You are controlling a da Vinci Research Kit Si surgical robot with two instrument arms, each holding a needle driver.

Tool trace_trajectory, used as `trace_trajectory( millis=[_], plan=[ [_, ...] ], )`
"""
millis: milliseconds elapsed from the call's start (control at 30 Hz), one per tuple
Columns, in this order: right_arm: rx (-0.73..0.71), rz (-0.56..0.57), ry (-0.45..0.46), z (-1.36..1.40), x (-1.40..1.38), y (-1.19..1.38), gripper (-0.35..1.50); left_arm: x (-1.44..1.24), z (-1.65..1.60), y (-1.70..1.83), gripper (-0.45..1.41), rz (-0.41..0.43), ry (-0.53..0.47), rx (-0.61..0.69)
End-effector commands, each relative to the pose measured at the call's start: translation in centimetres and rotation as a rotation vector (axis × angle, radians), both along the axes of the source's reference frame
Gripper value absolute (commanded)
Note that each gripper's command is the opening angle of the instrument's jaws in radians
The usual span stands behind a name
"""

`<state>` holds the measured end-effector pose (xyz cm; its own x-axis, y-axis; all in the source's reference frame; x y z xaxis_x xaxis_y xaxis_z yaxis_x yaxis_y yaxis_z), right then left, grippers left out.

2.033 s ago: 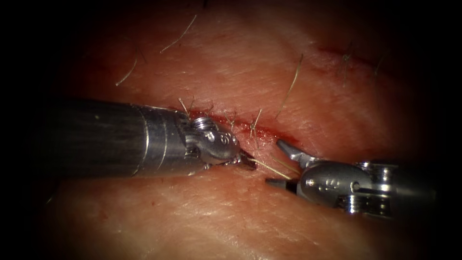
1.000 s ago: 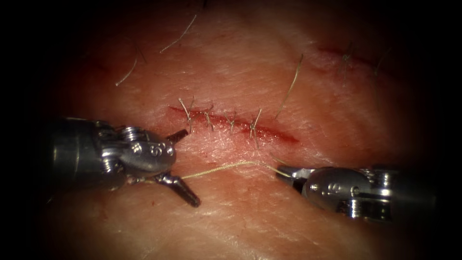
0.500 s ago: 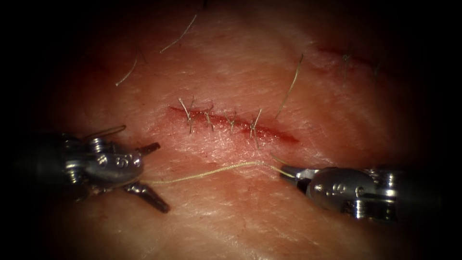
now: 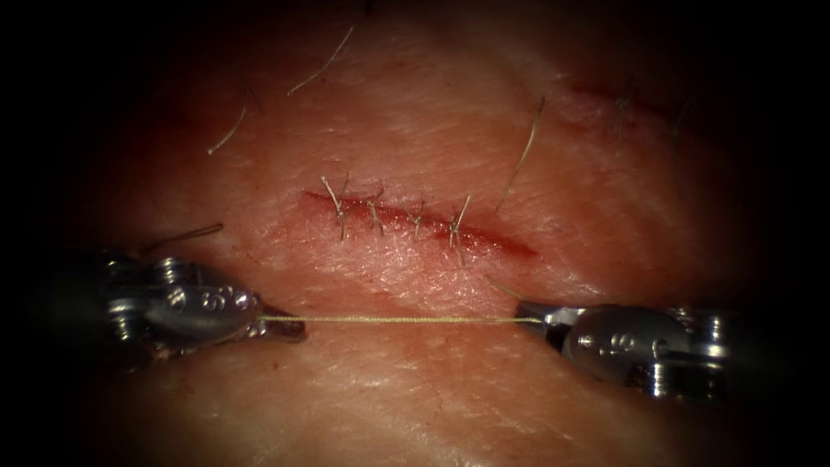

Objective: Wound Closure

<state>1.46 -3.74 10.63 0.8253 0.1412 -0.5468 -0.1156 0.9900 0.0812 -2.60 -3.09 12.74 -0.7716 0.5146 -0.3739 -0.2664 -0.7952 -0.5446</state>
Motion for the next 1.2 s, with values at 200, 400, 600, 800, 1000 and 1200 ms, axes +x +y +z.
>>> trace_trajectory(
  millis=[200, 400, 600, 800, 1000, 1200],
  plan=[
    [-0.026, 0.024, 0.031, 0.05, 0.06, -0.04, -0.03, -0.08, 0.09, 0.05, -0.45, -0.017, -0.015, -0.004],
    [-0.016, 0.092, 0.081, -0.04, 0.04, -0.06, 1.26, -0.17, 0.19, 0.22, -0.45, -0.078, -0.048, -0.042],
    [-0.004, 0.132, 0.1, -0.17, -0.01, -0.07, 1.36, -0.18, 0.25, 0.28, -0.45, -0.059, -0.093, -0.096],
    [-0.021, 0.171, 0.143, -0.4, -0.08, -0.03, 1.43, -0.18, 0.24, 0.27, -0.45, -0.001, -0.168, -0.138],
    [-0.023, 0.191, 0.168, -0.59, 0.05, -0.03, 1.48, -0.21, 0.24, 0.28, -0.45, 0.007, -0.172, -0.144],
    [-0.005, 0.191, 0.188, -0.64, 0.02, 0.06, 1.46, -0.23, 0.19, 0.35, -0.45, 0.009, -0.18, -0.146]
  ],
)
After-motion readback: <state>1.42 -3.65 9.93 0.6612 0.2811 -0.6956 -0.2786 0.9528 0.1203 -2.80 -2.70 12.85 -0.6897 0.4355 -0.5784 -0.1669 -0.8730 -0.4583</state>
